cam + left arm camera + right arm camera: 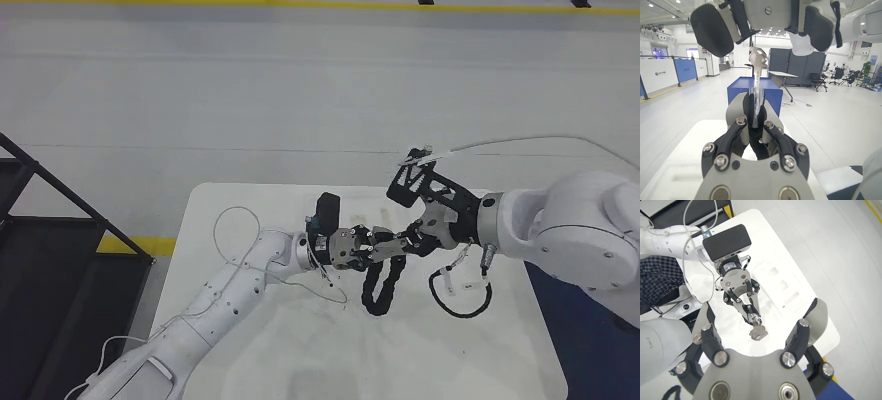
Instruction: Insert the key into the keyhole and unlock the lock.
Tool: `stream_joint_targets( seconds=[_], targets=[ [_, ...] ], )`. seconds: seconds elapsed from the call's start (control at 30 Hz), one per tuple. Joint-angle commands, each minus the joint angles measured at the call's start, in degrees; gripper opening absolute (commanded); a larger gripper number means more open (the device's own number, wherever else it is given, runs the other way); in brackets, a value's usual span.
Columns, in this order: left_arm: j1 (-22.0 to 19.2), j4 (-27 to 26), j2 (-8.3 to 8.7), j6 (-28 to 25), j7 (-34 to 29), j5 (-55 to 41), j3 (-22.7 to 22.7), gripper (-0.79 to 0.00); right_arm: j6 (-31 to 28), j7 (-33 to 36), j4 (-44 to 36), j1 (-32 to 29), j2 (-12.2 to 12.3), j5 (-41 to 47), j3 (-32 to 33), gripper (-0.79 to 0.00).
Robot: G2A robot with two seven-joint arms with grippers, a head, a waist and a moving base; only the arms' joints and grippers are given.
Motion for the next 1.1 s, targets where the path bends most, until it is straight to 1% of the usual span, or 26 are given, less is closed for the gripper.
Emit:
stream_joint_targets(
  seconds=[0.0,0.03,0.13,0.33,0.43,0.73,0.9,0.93,1.07],
  targets=[
    [-0.04,-0.42,0.2,-0.05,-2.45,-2.74,-0.12,-0.785,-4.7,-1.55,0.09,-2.21,1.16,-1.8,1.37,0.0],
    [-0.16,-0.57,0.41,-0.05,-3.71,-4.41,-0.43,-0.785,-7.43,-3.08,0.03,-3.8,1.87,-2.72,2.25,0.0],
    [-0.24,-1.3,0.95,-0.05,-6.37,-8.26,-0.36,-0.785,-11.98,-5.87,0.26,-7.22,3.36,-5.53,4.02,0.0],
    [-0.45,-2.2,2.31,-0.05,-11.37,-15.95,1.03,-0.785,-16.85,-10.46,-1.09,-12.9,5.54,-12.26,6.86,0.0],
    [-0.67,-2.75,2.98,-0.05,-13.49,-18.88,1.92,-0.785,-17.17,-12.2,-0.89,-15.4,6.36,-14.1,8.15,0.0],
    [-2.25,-2.39,4.44,-0.05,-18.45,-25.05,4.33,-0.785,-16.95,-12.74,-0.9,-15.86,6.4,-14.23,8.38,0.0],
    [-3.63,-1.83,4.73,-0.05,-20.64,-28.29,6.21,-0.785,-20.31,-16.66,-1.67,-16.49,5.86,-21.79,9.11,0.0],
    [-3.89,-1.63,4.75,-0.05,-20.86,-28.81,6.53,-0.785,-21.09,-18.29,-1.71,-16.65,5.69,-23.12,9.25,0.0],
    [-4.89,-0.87,4.79,-0.05,-21.13,-30.05,7.48,-0.785,-23.78,-20.76,-1.23,-17.55,5.2,-27.5,9.32,0.0]
  ],
)
